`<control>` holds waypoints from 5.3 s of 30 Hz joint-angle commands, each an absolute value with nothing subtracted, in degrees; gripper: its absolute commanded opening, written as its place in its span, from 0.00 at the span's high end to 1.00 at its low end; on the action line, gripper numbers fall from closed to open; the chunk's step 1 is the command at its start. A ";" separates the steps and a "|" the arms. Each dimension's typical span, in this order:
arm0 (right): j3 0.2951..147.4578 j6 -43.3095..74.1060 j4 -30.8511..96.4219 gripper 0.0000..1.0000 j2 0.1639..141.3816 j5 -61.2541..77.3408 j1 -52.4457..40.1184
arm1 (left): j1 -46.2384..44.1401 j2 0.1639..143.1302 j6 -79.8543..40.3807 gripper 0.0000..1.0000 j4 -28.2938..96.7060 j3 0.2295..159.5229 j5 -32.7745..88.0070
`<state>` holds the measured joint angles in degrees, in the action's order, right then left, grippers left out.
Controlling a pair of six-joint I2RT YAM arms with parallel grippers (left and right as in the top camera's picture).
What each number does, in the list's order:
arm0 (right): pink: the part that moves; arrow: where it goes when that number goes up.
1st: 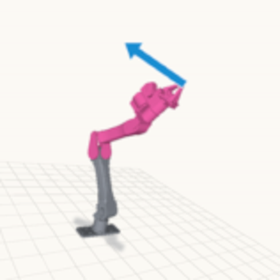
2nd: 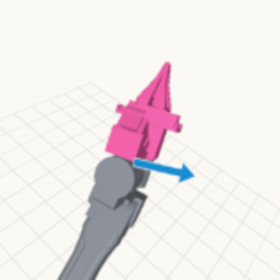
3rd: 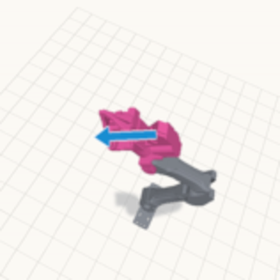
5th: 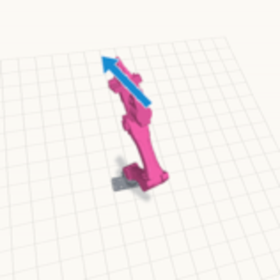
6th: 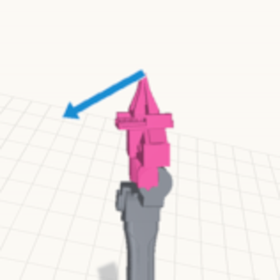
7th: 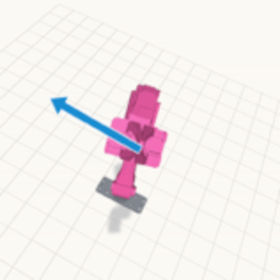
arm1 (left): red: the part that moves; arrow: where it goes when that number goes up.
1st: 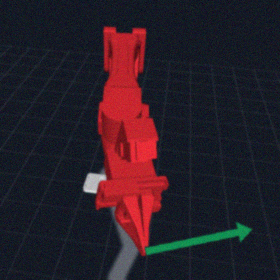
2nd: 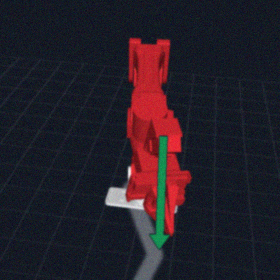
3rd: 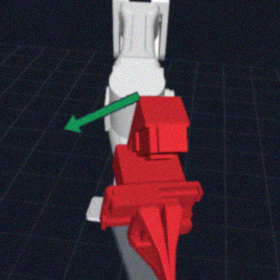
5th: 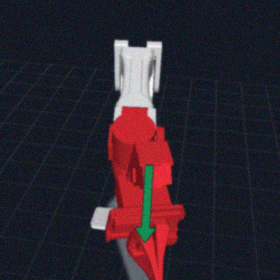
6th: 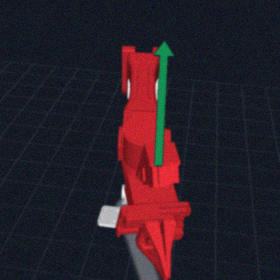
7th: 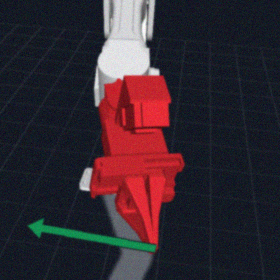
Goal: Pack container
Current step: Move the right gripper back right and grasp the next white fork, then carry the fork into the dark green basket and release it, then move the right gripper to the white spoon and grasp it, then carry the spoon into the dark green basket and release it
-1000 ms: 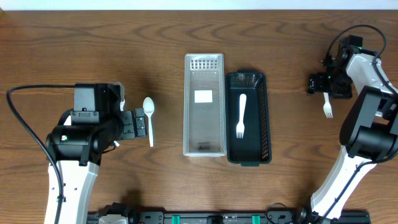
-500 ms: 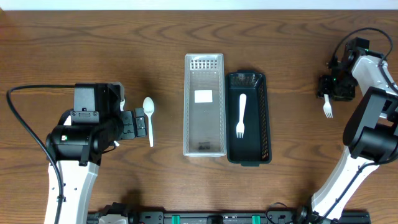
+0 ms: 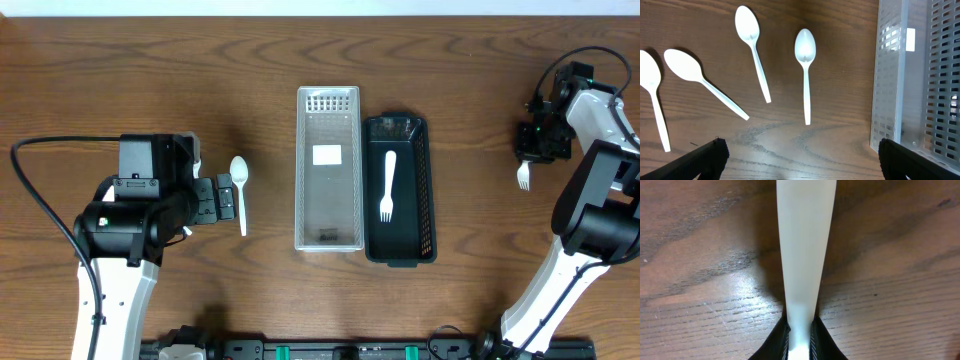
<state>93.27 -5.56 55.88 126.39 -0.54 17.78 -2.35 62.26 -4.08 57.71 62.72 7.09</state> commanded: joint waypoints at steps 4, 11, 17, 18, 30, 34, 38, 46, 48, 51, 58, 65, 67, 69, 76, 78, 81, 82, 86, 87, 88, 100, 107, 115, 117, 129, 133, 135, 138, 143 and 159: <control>93.32 -2.59 58.89 0.99 123.04 0.71 14.94 | -2.44 62.15 -4.16 0.02 57.82 63.72 6.42; 94.11 3.03 61.10 0.99 107.04 0.99 4.86 | -2.44 62.17 -4.16 0.02 57.82 63.72 6.39; 94.06 15.44 63.00 0.99 98.24 0.91 -7.14 | -2.44 62.17 -4.16 0.02 57.84 63.72 6.39; 94.06 17.32 63.40 0.99 98.02 0.89 -8.91 | -2.44 62.17 -4.16 0.02 57.82 63.72 6.39; 80.47 28.25 59.51 0.99 101.91 0.89 -24.14 | -2.44 62.17 -4.16 0.02 57.84 63.72 6.39; 73.78 28.69 54.78 0.96 101.95 0.91 -26.44 | -2.44 62.17 -4.16 0.02 57.84 63.72 6.42; 71.16 28.64 52.71 0.82 101.97 0.91 -26.83 | -2.44 62.15 -4.16 0.02 57.84 63.72 6.42; 75.11 25.61 51.64 0.59 101.71 0.67 -26.00 | -2.44 62.15 -4.16 0.02 57.84 63.72 6.42; 79.57 25.41 54.04 0.59 101.30 -1.76 -24.75 | -2.44 62.17 -4.16 0.02 57.84 63.72 6.42; 88.68 25.43 59.64 0.58 100.20 -7.40 -21.06 | -2.44 62.15 -4.16 0.02 57.84 63.72 6.42; 102.21 25.91 67.70 0.46 99.00 -9.58 -3.62 | -2.44 62.17 -4.16 0.02 57.84 63.72 6.39; 100.07 22.81 68.47 0.31 101.41 -9.37 15.44 | -2.44 62.17 -4.16 0.02 57.84 63.72 6.42; 98.91 21.02 67.40 0.29 102.28 -9.10 19.05 | -2.44 62.17 -4.16 0.02 57.82 63.72 6.42; 97.30 19.20 65.69 0.28 103.35 -7.86 22.35 | -2.44 62.17 -4.16 0.02 57.82 63.72 6.42; 94.32 14.83 61.93 0.23 110.59 -4.05 30.28 | -2.44 62.17 -4.16 0.02 57.82 63.72 6.42; 94.32 13.61 61.49 0.23 113.03 -4.03 31.42 | -2.44 62.17 -4.16 0.02 57.82 63.72 6.42; 94.32 12.51 60.95 0.22 116.42 -4.05 32.45 | -2.44 62.17 -4.16 0.02 57.82 63.72 6.42; 94.32 12.21 60.73 0.22 117.49 -3.90 32.67 | -2.44 62.17 -4.16 0.02 57.82 63.72 6.42; 94.32 11.00 59.72 0.22 121.03 -3.11 33.12 | -2.44 62.17 -4.16 0.02 57.82 63.72 6.42; 94.32 10.52 59.46 0.21 121.95 -2.94 33.17 | -2.44 62.17 -4.16 0.02 57.82 63.72 6.42; 94.32 10.20 59.24 0.22 122.58 -2.90 33.17 | -2.44 62.17 -4.16 0.02 57.82 63.72 6.42; 93.84 6.00 55.24 0.21 127.02 -0.64 33.43 | -2.44 62.17 -4.16 0.02 57.80 63.72 6.42; 91.77 2.66 52.45 0.22 127.98 0.27 33.47 | -2.44 62.17 -4.16 0.02 57.80 63.72 6.42; 89.43 2.48 51.42 0.29 128.38 0.30 33.47 | -2.44 62.17 -4.16 0.02 57.80 63.72 6.39; 89.43 2.48 51.62 0.38 128.38 0.30 33.47 | -2.44 62.17 -4.16 0.02 57.80 63.72 6.39; 89.45 2.50 52.58 0.71 128.38 0.32 33.43 | -2.44 62.17 -4.16 0.02 57.82 63.72 6.39; 89.56 2.61 53.23 0.77 128.07 1.02 33.10 | -2.44 62.17 -4.16 0.02 57.80 63.72 6.39; 90.00 2.72 53.82 0.78 127.11 2.22 32.64 | -2.44 62.17 -4.14 0.02 57.80 63.72 6.39; 91.05 2.79 54.72 0.77 124.16 3.66 31.38 | -2.44 62.17 -4.16 0.02 57.80 63.72 6.39; 92.84 3.14 56.71 0.78 114.50 4.99 25.89 | -2.44 62.17 -4.16 0.02 57.82 63.72 6.39; 92.64 19.81 62.70 0.74 96.68 4.54 -10.79 | -2.44 62.17 -4.16 0.02 57.82 63.72 6.39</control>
